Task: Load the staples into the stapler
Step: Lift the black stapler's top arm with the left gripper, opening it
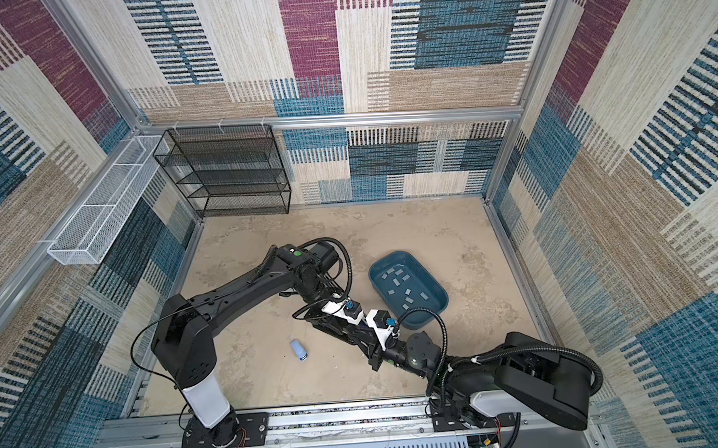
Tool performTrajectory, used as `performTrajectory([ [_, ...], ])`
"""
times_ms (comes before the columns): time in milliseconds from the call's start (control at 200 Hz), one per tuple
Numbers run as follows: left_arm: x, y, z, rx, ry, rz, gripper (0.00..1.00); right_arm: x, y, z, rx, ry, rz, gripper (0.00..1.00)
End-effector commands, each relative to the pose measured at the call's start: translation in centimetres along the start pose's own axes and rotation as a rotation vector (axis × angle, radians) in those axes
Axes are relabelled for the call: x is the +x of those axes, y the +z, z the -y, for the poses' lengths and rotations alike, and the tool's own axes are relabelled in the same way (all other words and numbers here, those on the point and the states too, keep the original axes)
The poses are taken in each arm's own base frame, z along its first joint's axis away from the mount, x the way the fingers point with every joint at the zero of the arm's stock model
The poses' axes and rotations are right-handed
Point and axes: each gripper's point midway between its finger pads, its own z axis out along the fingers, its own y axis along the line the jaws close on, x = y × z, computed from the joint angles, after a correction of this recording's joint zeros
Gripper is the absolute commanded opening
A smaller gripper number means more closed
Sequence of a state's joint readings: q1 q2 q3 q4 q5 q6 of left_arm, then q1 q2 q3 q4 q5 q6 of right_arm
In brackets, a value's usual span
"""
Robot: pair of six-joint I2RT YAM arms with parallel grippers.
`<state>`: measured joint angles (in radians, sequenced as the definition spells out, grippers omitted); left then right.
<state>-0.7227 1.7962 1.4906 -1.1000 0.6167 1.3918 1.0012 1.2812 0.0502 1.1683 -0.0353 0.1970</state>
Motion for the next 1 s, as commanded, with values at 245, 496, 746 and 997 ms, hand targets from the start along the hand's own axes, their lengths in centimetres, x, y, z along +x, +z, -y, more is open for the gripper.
performTrajectory([
  [245,-1.9,-1.4,1.1,0.026,0.031,0.125,0.0,4.6,-0.4,1.6,0.071,0.033,-0.145,0.07],
  [496,-1.7,-1.9,0.8,0.015,0.019,0.138,0.0,4.8,-1.1,1.6,0.074,0.014,-0.146,0.08],
  [746,-2.0,-2.0,0.9,0.021,0.017,0.157,0.0,4.3,-1.1,1.3,0.061,0.013,-0.132,0.14],
  [997,-3.6,-2.3,1.3,0.024,0.045,0.201,0.0,2.8,0.4,0.5,0.043,0.003,-0.104,0.31],
])
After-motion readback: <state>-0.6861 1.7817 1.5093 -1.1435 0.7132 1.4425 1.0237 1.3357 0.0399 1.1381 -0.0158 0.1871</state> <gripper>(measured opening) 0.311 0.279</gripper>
